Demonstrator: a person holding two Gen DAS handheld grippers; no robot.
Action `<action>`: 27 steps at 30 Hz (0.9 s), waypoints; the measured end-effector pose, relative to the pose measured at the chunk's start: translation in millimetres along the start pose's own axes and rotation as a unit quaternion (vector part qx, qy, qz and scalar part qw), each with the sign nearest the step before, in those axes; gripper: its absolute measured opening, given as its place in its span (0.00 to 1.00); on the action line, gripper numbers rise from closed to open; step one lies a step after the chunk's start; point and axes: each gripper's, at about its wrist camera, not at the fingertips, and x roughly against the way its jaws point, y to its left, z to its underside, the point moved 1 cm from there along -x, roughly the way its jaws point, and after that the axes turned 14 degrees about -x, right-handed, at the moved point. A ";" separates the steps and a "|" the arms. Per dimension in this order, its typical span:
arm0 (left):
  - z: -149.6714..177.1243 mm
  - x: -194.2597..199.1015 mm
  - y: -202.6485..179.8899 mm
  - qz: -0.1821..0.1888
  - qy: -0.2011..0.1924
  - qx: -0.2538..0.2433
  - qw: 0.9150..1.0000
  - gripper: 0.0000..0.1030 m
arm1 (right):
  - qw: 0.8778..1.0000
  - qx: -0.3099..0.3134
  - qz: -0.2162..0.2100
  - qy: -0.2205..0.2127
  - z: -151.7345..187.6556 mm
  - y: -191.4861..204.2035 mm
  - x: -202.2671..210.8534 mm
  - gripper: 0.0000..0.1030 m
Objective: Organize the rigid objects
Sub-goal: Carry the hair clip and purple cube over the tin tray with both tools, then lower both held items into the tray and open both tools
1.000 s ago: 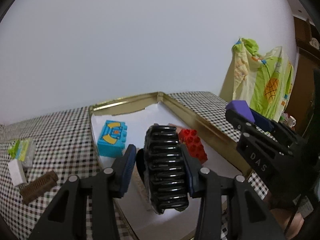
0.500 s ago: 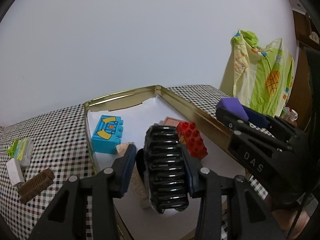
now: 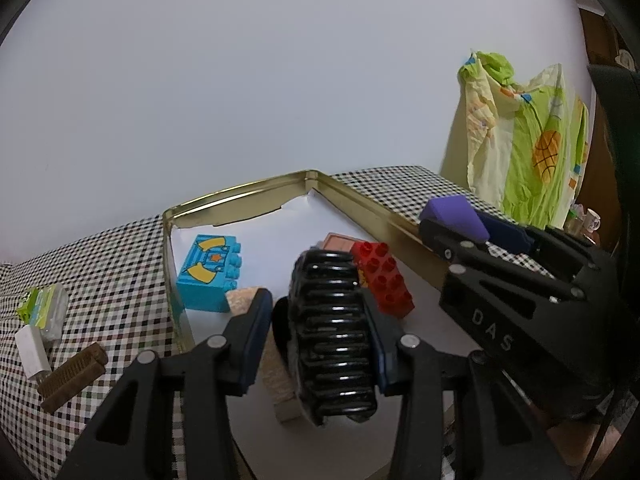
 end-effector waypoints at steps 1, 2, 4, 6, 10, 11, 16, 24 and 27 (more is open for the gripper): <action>-0.8 -0.7 -1.4 0.001 0.000 -0.002 1.000 0.42 | 1.000 -0.003 0.000 0.001 0.0 -0.7 -0.1 0.42; -1.3 -1.2 -2.9 0.001 0.000 -0.004 1.000 0.42 | 1.000 -0.007 0.000 0.003 -0.1 -2.0 -0.8 0.42; -2.2 -3.9 -5.2 0.005 0.004 -0.004 1.000 0.42 | 1.000 -0.012 0.000 0.009 -0.6 -4.0 -2.7 0.42; -2.0 -4.8 -5.2 0.004 0.009 -0.004 1.000 0.42 | 1.000 -0.011 -0.002 0.009 -0.6 -4.6 -3.6 0.42; 0.7 -6.1 -1.8 0.009 0.018 0.007 1.000 0.42 | 1.000 -0.005 -0.002 0.009 0.0 -2.3 -4.1 0.42; 1.0 -6.8 -1.1 0.009 0.019 0.006 1.000 0.42 | 1.000 -0.006 -0.003 0.011 0.3 -2.2 -4.3 0.42; 3.0 -4.7 -2.7 -0.003 0.028 -0.006 1.000 0.42 | 1.000 -0.005 -0.005 0.018 0.8 -1.4 -5.7 0.42; 4.3 -6.5 -2.0 -0.001 0.040 -0.004 0.999 0.41 | 0.999 -0.001 -0.005 0.049 4.6 0.7 -13.6 0.42; 3.6 -6.4 -3.4 -0.006 0.043 -0.006 0.999 0.41 | 0.999 0.001 -0.004 0.050 4.7 0.7 -13.5 0.42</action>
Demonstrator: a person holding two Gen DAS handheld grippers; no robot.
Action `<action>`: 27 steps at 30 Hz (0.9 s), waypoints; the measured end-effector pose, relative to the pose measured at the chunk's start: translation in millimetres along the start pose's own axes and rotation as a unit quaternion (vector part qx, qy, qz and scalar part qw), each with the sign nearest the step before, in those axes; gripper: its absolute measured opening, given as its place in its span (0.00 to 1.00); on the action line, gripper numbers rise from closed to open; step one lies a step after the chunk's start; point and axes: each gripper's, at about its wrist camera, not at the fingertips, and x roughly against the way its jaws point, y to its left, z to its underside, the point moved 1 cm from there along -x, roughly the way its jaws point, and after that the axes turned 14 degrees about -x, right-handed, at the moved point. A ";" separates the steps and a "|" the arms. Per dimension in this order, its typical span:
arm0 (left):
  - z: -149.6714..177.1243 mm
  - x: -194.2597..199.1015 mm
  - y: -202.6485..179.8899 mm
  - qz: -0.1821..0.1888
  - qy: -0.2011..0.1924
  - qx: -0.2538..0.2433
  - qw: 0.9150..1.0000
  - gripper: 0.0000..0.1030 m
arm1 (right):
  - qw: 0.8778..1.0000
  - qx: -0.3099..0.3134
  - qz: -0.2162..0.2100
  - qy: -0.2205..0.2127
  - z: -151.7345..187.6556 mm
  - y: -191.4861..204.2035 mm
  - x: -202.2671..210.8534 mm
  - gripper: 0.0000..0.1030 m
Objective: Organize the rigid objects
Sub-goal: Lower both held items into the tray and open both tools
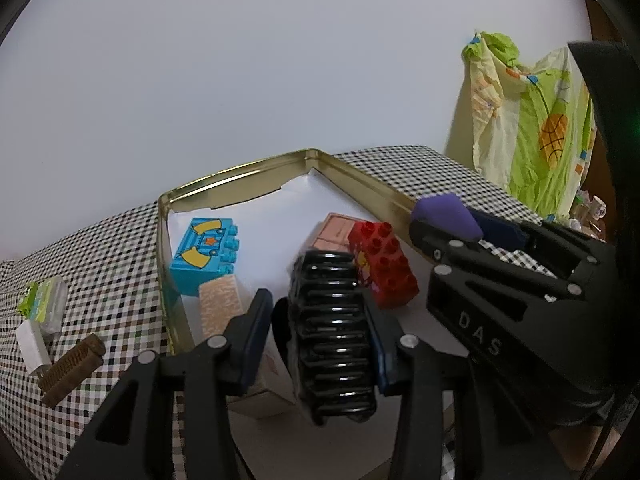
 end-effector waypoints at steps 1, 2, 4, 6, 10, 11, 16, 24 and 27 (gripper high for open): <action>0.2 0.1 0.3 0.000 0.001 0.000 1.000 0.41 | 1.000 0.000 0.000 0.000 0.0 0.0 0.2 0.42; 0.5 0.1 0.5 0.000 0.001 0.001 1.000 0.42 | 1.000 0.000 0.000 0.000 -0.7 -0.3 0.2 0.42; 1.3 -0.5 2.5 0.003 0.004 0.002 1.000 0.42 | 1.000 0.003 0.002 0.000 -0.3 0.2 0.0 0.42; 0.8 1.7 1.1 -0.005 -0.001 -0.003 1.000 0.43 | 1.000 0.002 0.002 0.000 -0.4 0.1 0.2 0.42; 0.9 5.7 -3.7 -0.025 -0.011 -0.019 0.999 0.60 | 1.000 0.007 0.002 0.001 0.0 1.9 -0.2 0.46; 0.9 6.1 -4.8 -0.027 -0.013 -0.023 0.999 0.62 | 1.000 0.006 0.004 0.001 0.4 2.1 -0.1 0.50; 0.7 10.8 0.2 -0.017 -0.023 -0.004 1.000 0.84 | 1.000 -0.008 0.004 -0.014 -0.3 -1.3 5.8 0.71; 0.7 25.1 5.0 -0.041 -0.062 -0.001 0.997 0.98 | 0.998 -0.039 -0.006 -0.053 -4.6 -7.3 18.2 0.78; 2.6 28.1 10.7 -0.044 -0.068 0.004 0.997 0.98 | 0.997 -0.046 -0.003 -0.057 -5.8 -10.2 19.4 0.78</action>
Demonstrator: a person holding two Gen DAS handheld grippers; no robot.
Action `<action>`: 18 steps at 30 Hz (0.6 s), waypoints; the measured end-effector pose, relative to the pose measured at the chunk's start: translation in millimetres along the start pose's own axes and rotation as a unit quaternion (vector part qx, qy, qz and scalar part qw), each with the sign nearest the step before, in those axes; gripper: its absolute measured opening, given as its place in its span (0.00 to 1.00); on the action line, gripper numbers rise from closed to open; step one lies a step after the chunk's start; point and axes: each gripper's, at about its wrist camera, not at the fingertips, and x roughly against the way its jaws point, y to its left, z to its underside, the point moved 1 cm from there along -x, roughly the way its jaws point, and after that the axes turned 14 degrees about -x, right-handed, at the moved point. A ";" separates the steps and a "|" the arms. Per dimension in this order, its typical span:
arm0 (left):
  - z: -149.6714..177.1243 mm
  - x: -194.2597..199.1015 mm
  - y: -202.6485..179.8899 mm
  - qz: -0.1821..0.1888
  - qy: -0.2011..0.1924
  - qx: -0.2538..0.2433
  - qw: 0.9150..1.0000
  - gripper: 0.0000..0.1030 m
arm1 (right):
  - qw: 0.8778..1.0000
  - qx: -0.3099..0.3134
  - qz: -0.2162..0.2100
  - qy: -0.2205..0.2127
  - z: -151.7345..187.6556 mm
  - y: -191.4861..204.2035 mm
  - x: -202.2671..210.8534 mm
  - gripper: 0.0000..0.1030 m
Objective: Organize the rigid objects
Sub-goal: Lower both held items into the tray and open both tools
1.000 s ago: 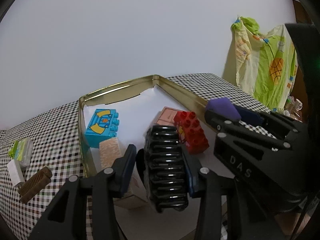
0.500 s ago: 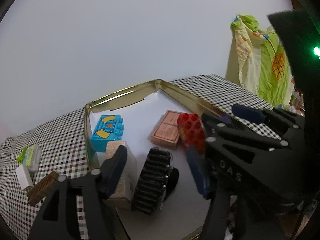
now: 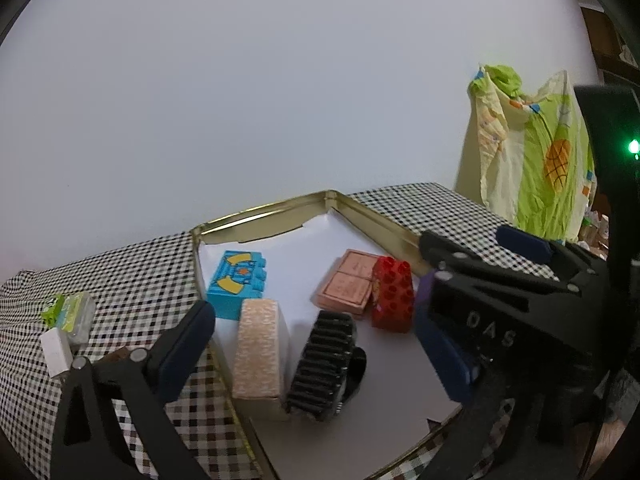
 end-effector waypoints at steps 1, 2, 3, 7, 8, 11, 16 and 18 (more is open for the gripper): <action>0.9 0.4 2.3 0.000 -0.002 0.001 1.000 0.98 | 1.000 -0.001 0.002 -0.001 -0.6 -0.4 0.3 0.78; 1.6 1.3 4.4 -0.001 -0.006 0.003 1.000 0.98 | 1.000 -0.002 0.000 -0.001 -0.7 -0.7 1.2 0.78; 2.2 2.1 6.4 -0.004 -0.008 0.004 1.000 0.98 | 1.000 -0.003 0.000 -0.003 -1.0 -1.1 2.0 0.78; 5.7 6.1 14.3 -0.022 -0.019 0.006 1.000 0.98 | 1.000 -0.004 0.004 -0.014 -2.0 -2.1 5.9 0.78; 6.9 6.7 17.6 -0.022 -0.022 0.012 0.999 0.98 | 1.000 -0.005 0.005 -0.017 -2.0 -2.8 6.7 0.78; 9.0 9.0 31.9 -0.022 -0.029 0.044 0.998 0.98 | 1.000 0.002 0.019 -0.023 -1.6 -2.2 8.1 0.78; 13.2 13.0 51.7 -0.058 -0.027 0.071 0.995 0.99 | 0.999 0.006 0.024 -0.041 -2.2 -1.3 14.0 0.78; 14.7 14.3 58.2 -0.065 -0.027 0.079 0.994 0.99 | 0.998 0.008 0.029 -0.052 -2.6 -1.1 16.9 0.78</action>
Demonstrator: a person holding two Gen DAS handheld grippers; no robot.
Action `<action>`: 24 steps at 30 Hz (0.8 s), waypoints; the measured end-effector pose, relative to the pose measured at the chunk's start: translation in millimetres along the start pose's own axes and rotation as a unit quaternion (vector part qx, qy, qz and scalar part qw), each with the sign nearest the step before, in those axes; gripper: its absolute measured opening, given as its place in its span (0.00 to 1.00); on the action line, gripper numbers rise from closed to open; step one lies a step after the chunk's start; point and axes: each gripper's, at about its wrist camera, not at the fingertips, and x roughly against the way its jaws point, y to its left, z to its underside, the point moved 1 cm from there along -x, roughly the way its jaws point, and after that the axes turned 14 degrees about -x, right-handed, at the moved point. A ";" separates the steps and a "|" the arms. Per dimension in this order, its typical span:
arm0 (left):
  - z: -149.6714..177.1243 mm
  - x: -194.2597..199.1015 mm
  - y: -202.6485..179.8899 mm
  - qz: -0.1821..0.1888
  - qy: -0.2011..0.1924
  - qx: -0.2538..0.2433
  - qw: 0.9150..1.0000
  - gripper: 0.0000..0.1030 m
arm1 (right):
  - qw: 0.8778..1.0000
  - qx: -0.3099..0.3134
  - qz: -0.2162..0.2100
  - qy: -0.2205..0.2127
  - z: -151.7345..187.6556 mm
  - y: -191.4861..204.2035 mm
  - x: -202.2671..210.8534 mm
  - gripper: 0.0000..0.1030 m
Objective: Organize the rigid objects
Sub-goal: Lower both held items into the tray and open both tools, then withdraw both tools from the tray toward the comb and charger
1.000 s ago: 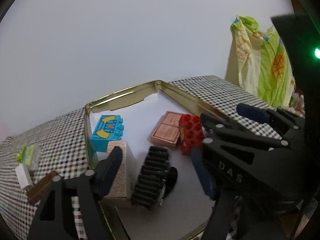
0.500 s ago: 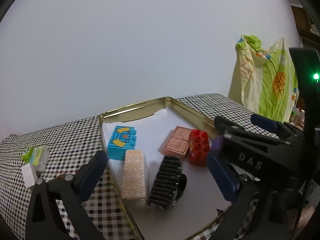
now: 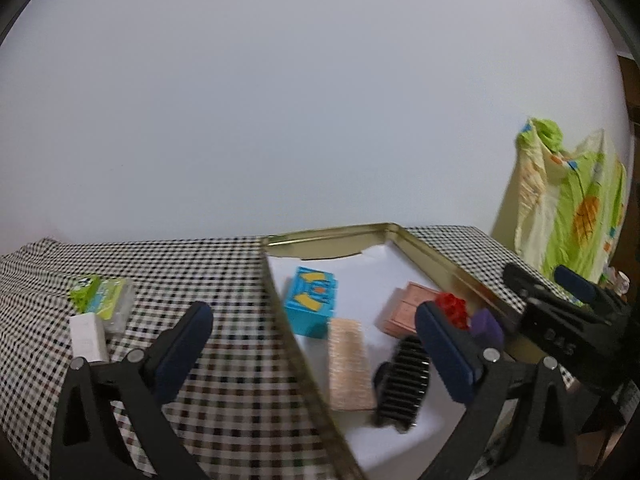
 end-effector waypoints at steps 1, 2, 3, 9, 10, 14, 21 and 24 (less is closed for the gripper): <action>-0.2 0.0 2.5 -0.002 -0.001 0.002 1.000 0.99 | 1.000 0.001 0.002 -0.004 0.1 0.4 1.1 0.78; 0.0 0.7 4.5 -0.005 -0.003 0.003 1.000 0.99 | 1.000 0.002 0.004 -0.007 0.3 1.2 2.0 0.78; 0.3 1.8 6.8 -0.010 -0.005 0.003 1.000 0.99 | 1.000 0.003 0.004 -0.009 -0.2 1.2 2.2 0.78; 2.9 8.6 17.4 -0.032 -0.021 0.004 0.999 0.99 | 1.000 0.002 0.009 -0.028 -1.7 -0.3 6.5 0.78; 3.8 10.3 18.9 -0.041 -0.025 0.001 0.999 0.99 | 0.999 0.000 0.009 -0.032 -2.0 -0.5 7.6 0.78; 5.1 14.2 21.3 -0.065 -0.034 -0.012 0.997 0.99 | 0.999 -0.001 0.014 -0.039 -2.3 0.3 8.8 0.78; 7.7 21.1 29.2 -0.063 -0.044 -0.019 0.997 0.99 | 0.998 0.009 0.020 -0.066 -0.2 8.6 15.6 0.78; 9.2 22.3 35.0 -0.058 -0.039 -0.016 0.997 0.99 | 0.997 0.010 0.026 -0.077 -0.2 10.1 18.9 0.78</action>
